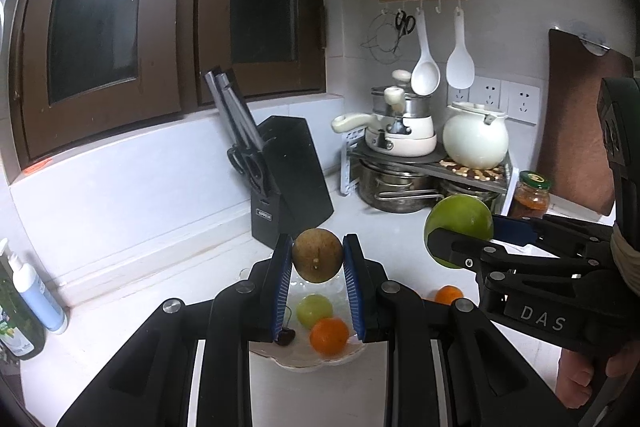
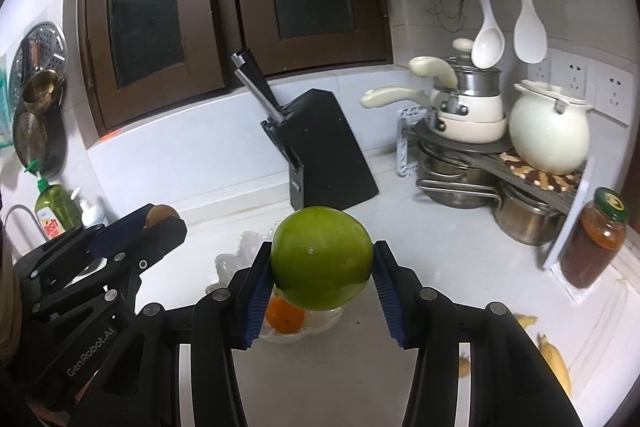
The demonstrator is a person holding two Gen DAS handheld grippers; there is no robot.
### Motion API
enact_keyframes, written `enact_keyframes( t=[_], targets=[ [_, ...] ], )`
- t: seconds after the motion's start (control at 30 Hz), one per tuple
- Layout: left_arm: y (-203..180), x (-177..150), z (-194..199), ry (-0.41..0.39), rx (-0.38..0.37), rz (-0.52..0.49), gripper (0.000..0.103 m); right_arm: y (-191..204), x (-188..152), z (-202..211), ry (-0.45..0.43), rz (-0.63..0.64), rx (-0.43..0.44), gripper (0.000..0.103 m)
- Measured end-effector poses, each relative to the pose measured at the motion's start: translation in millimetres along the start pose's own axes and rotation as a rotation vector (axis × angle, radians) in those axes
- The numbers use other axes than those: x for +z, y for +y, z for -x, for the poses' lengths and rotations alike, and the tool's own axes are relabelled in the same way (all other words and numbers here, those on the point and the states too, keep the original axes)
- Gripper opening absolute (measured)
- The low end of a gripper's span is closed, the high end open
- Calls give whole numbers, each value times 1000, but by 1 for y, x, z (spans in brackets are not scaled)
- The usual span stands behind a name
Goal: Organize fruits
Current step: 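Carry the brown fruit with the left gripper while the right gripper carries the pomelo over the bowl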
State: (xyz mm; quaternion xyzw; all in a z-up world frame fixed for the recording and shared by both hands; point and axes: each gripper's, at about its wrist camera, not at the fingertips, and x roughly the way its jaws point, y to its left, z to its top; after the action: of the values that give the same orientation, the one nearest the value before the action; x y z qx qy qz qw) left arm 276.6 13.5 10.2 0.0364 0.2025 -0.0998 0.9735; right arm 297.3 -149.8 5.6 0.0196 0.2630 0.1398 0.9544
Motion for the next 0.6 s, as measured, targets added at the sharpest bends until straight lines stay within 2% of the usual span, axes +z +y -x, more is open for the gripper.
enact_keyframes(
  t=[0.23,0.6],
  targets=[
    [9,1,-22,33,2,2,26,2,6,-26,35,16,21,49],
    [33,-8,-78,153,-3,21,26,3,14,-88,144,50,38,49]
  ],
)
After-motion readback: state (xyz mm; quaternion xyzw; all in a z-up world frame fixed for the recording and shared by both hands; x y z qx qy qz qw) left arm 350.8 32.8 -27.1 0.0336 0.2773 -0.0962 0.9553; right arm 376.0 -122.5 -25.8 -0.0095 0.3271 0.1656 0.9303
